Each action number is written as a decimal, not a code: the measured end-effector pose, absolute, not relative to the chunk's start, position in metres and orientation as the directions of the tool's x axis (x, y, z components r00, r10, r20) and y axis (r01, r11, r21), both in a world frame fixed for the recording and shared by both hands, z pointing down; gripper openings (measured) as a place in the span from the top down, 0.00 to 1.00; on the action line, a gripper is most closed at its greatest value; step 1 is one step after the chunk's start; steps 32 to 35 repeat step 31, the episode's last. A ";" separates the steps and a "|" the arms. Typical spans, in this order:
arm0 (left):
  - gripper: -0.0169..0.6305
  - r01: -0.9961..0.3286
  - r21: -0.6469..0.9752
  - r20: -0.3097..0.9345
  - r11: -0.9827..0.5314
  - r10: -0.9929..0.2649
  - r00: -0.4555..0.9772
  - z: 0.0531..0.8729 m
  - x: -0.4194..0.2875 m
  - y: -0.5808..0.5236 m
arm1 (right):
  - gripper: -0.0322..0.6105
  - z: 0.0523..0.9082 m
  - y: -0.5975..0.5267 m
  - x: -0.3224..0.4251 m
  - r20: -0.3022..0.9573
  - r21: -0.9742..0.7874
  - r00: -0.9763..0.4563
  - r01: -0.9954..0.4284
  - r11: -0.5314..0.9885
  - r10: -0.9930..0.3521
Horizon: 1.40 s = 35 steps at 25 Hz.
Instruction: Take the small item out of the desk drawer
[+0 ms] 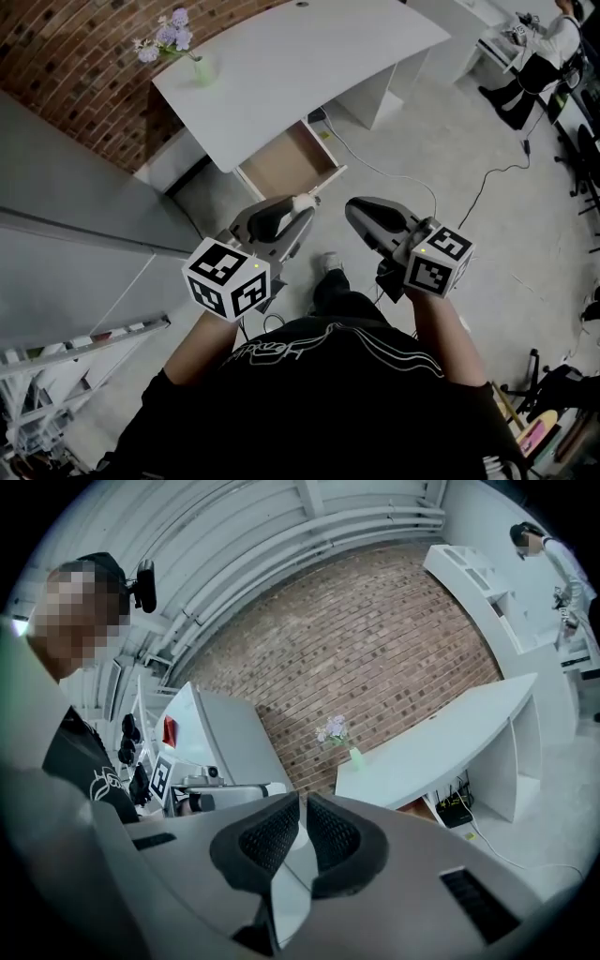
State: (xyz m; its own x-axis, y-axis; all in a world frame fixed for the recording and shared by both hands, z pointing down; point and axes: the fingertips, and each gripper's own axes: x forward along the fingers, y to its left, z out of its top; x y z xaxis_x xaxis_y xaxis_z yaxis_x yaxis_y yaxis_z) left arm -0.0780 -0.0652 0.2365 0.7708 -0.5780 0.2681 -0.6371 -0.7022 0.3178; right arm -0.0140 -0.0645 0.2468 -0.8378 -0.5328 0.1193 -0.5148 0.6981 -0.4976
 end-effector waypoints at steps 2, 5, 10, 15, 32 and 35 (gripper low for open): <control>0.75 -0.632 0.308 0.268 -0.711 -0.573 0.774 0.236 -0.072 -0.061 | 0.86 0.245 -0.060 -0.011 0.112 -0.493 -0.834 -0.519 0.699 -0.540; 0.75 -0.630 0.305 0.271 -0.714 -0.569 0.776 0.237 -0.069 -0.055 | 0.86 0.246 -0.054 -0.011 0.115 -0.480 -0.830 -0.528 0.701 -0.546; 0.75 -0.627 0.304 0.277 -0.717 -0.563 0.779 0.235 -0.068 -0.051 | 0.86 0.244 -0.049 -0.011 0.117 -0.477 -0.824 -0.536 0.697 -0.554; 0.75 -0.630 0.302 0.267 -0.716 -0.571 0.776 0.230 -0.069 -0.051 | 0.86 0.240 -0.047 -0.011 0.127 -0.474 -0.822 -0.542 0.694 -0.555; 0.75 -0.628 0.273 0.246 -0.729 -0.578 0.778 0.209 -0.066 -0.050 | 0.86 0.211 -0.050 -0.009 0.100 -0.434 -0.812 -0.555 0.709 -0.575; 0.75 -0.628 0.273 0.246 -0.729 -0.578 0.778 0.209 -0.066 -0.050 | 0.86 0.211 -0.050 -0.009 0.100 -0.434 -0.812 -0.555 0.709 -0.575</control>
